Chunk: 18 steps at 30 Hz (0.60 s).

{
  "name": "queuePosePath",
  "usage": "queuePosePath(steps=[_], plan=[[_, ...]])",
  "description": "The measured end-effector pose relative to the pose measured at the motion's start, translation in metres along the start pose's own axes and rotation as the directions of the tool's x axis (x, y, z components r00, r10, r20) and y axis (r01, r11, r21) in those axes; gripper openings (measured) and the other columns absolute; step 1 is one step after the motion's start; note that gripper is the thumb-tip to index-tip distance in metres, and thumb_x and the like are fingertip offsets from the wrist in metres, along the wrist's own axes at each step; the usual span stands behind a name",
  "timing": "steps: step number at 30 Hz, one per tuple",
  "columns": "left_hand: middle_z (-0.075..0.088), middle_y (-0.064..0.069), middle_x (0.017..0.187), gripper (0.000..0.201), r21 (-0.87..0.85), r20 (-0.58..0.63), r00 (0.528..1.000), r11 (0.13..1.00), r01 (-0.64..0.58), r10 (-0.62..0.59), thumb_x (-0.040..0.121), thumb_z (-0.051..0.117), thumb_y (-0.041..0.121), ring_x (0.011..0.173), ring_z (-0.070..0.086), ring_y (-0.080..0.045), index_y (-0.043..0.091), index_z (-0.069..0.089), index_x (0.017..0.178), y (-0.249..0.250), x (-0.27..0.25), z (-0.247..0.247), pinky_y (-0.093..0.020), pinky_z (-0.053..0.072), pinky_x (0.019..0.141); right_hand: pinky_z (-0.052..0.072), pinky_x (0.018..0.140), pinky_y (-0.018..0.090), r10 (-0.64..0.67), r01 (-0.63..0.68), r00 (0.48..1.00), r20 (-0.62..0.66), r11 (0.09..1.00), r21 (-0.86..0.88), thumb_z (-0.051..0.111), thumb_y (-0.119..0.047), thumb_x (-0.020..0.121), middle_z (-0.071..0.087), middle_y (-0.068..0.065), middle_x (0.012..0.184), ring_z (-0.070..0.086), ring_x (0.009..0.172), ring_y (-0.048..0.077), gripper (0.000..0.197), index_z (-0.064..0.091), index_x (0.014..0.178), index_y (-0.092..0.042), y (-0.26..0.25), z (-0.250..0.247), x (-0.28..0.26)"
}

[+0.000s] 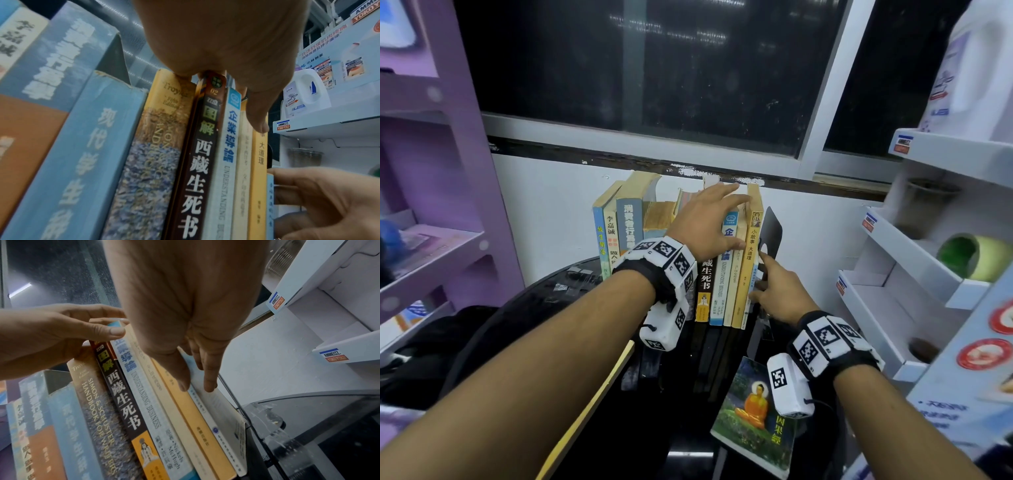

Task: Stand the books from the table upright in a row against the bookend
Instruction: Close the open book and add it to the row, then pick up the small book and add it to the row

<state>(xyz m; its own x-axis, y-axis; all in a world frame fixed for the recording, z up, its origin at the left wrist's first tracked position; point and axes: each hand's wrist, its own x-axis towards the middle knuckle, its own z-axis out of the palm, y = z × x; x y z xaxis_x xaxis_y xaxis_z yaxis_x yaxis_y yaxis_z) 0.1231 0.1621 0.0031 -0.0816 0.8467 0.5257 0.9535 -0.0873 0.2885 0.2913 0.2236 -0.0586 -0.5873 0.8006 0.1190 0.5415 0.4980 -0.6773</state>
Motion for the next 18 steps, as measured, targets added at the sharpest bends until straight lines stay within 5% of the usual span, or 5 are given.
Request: queuePosePath(steps=[6, 13, 18], plan=[[0.023, 0.005, 0.157, 0.077, -0.06, -0.088, 0.996, 0.998, -0.003, -0.002, 0.077, 0.076, 0.038, 0.143, 0.021, -0.017, 0.029, 0.037, 0.143, 0.006, -0.024, 0.001, -0.038, 0.023, 0.115, 0.05, 0.091, 0.029, 0.028, -0.028, 1.0, 0.005, 0.998, -0.064, 0.064, -0.008, 0.09, 0.057, 0.01, 0.133, 0.062, 0.113, 0.024, 0.056, 0.041, 0.141, -0.01, -0.008, -0.006, -0.02], [0.04, 0.002, 0.139, 0.054, -0.109, -0.22, 0.975, 0.993, -0.034, 0.01, 0.08, 0.072, 0.029, 0.131, 0.037, -0.016, 0.026, 0.051, 0.129, 0.021, -0.061, 0.011, -0.038, 0.033, 0.11, 0.038, 0.085, 0.019, 0.089, -0.074, 0.993, 0.073, 0.98, -0.184, 0.069, -0.02, 0.088, 0.062, 0.004, 0.125, 0.057, 0.106, 0.016, 0.045, 0.054, 0.13, -0.015, -0.002, -0.01, -0.046], [0.041, 0.003, 0.133, 0.048, -0.176, -0.102, 0.992, 0.983, 0.051, -0.07, 0.083, 0.068, 0.028, 0.127, 0.04, -0.017, 0.026, 0.05, 0.128, 0.031, -0.087, 0.03, -0.036, 0.037, 0.106, 0.039, 0.095, 0.025, 0.204, -0.135, 0.961, 0.186, 0.935, -0.327, 0.07, -0.035, 0.086, 0.056, 0.004, 0.135, 0.053, 0.123, 0.02, 0.059, 0.049, 0.137, -0.014, 0.01, -0.008, -0.066]])
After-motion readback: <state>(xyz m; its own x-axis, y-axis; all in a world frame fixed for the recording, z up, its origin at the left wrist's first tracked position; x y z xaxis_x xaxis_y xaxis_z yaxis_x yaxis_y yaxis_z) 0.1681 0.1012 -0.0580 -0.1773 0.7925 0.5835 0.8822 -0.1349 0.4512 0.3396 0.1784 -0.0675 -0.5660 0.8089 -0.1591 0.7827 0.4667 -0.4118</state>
